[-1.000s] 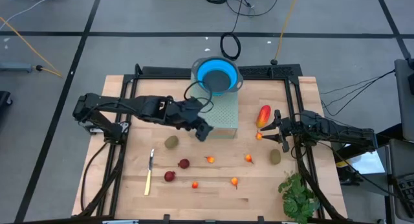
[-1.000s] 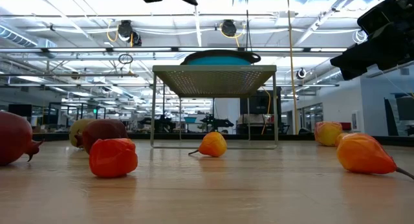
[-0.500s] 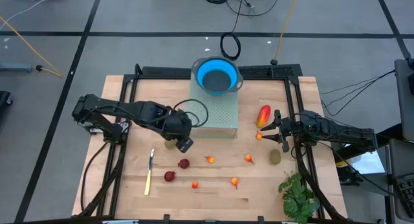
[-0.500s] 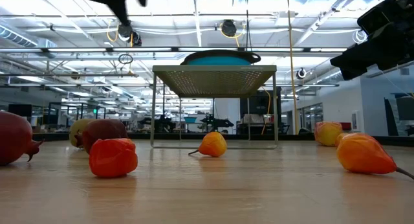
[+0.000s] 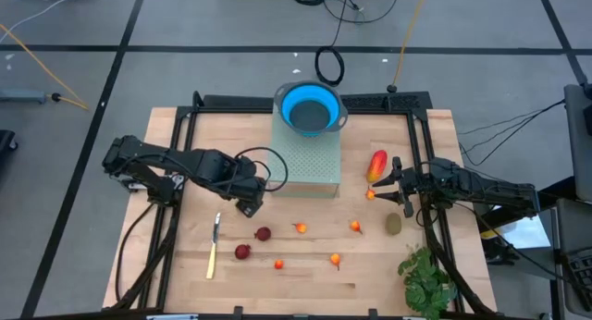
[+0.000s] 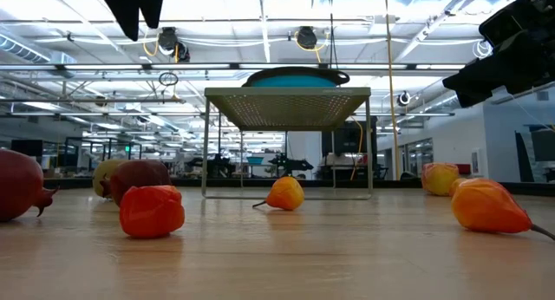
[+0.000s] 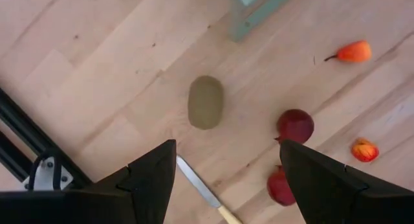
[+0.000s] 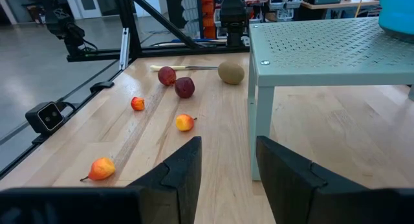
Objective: Pick & Place Fruit
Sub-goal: Put the kiwi into the blue strainer bowl on the shelf
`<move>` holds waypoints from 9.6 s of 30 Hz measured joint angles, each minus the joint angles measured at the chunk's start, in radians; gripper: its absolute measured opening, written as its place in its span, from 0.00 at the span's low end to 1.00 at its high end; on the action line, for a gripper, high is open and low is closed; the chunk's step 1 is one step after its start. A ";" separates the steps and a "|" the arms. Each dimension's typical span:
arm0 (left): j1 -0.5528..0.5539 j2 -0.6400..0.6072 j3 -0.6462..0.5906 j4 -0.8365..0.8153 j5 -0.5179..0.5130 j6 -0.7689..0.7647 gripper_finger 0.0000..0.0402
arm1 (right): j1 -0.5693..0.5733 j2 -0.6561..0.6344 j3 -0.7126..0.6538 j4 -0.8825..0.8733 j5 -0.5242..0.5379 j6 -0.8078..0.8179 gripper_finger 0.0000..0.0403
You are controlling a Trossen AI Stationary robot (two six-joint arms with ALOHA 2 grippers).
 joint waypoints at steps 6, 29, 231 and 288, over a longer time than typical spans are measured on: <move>0.000 0.000 0.000 0.000 -0.045 -0.005 0.68 | 0.000 0.000 0.000 0.000 0.000 0.000 0.35; 0.042 0.001 -0.304 0.167 0.028 0.031 0.68 | 0.000 0.000 0.000 0.000 0.000 0.000 0.35; -0.042 -0.555 -0.785 1.494 -0.230 0.778 0.50 | 0.000 0.000 0.000 0.000 0.001 0.000 0.35; -0.041 -0.434 -0.787 1.719 -0.211 0.451 0.50 | 0.000 0.000 0.000 0.000 0.000 0.000 0.35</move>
